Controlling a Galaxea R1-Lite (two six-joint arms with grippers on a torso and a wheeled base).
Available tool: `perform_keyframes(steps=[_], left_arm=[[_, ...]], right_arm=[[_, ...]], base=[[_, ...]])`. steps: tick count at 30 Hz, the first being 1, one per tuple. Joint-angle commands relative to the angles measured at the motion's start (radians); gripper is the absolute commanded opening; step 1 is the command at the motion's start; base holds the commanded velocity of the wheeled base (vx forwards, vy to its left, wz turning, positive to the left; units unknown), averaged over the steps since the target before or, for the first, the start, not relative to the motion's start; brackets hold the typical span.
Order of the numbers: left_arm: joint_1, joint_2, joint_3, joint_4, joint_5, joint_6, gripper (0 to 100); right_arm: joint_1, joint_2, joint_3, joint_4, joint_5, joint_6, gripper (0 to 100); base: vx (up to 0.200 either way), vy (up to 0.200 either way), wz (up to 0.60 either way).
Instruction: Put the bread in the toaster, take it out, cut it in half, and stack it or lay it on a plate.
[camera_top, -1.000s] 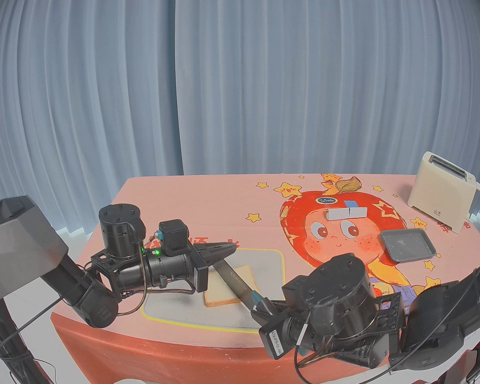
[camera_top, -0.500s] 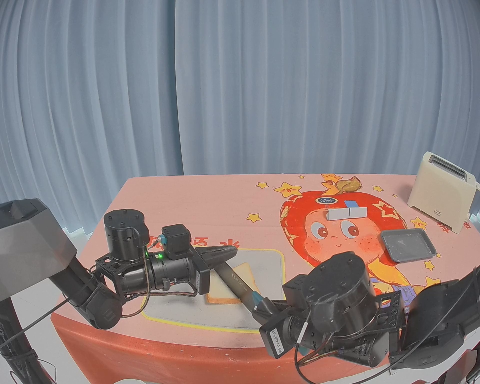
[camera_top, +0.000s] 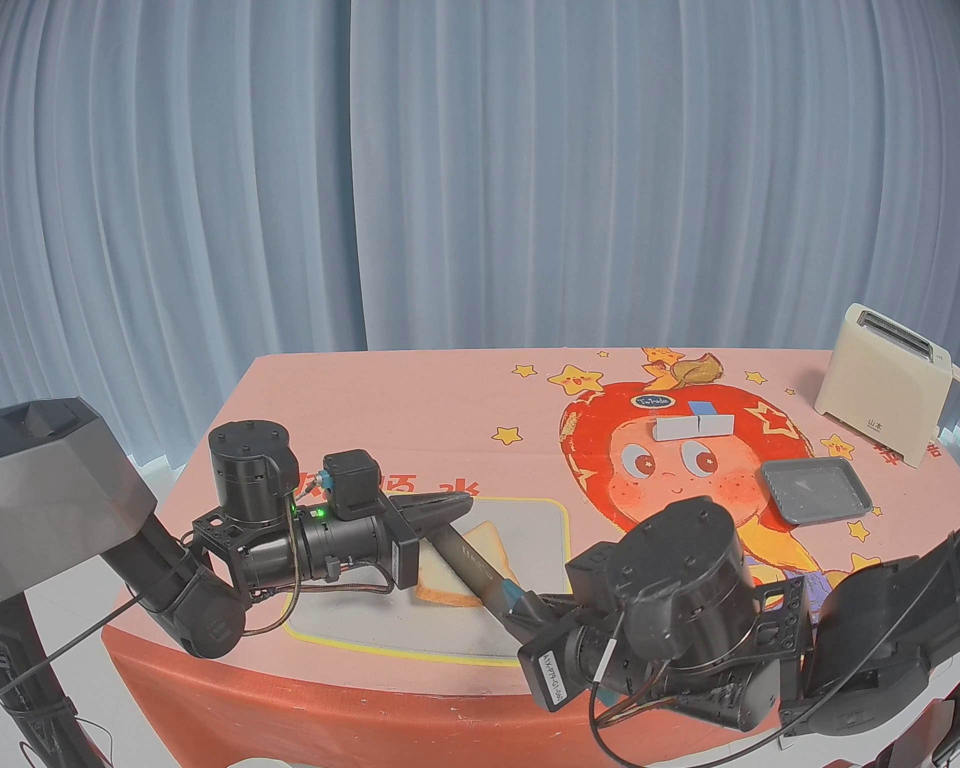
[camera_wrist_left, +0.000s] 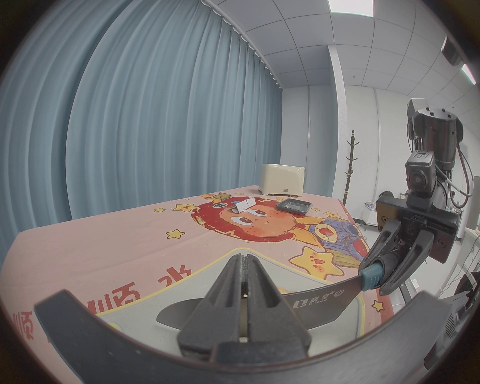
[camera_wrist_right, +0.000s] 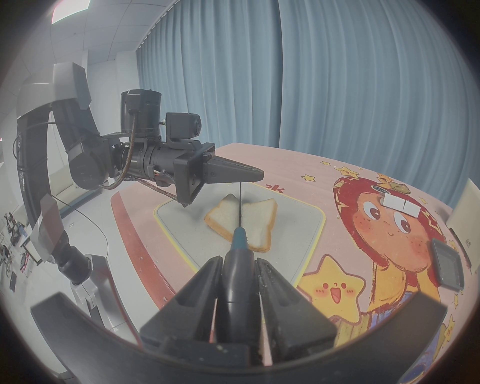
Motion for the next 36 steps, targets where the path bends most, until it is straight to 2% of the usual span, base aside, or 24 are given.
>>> perform_keyframes(steps=[1,36], left_arm=[[0.001,0.006,0.000,0.004,0.000,-0.001,0],[0.004,0.008,-0.001,0.004,0.000,-0.004,0]], right_arm=[[0.002,0.005,0.004,0.010,0.000,0.000,0],[0.004,0.006,-0.003,0.003,-0.001,0.000,0]], base=[[0.000,0.000,0.00],[0.000,0.000,0.00]])
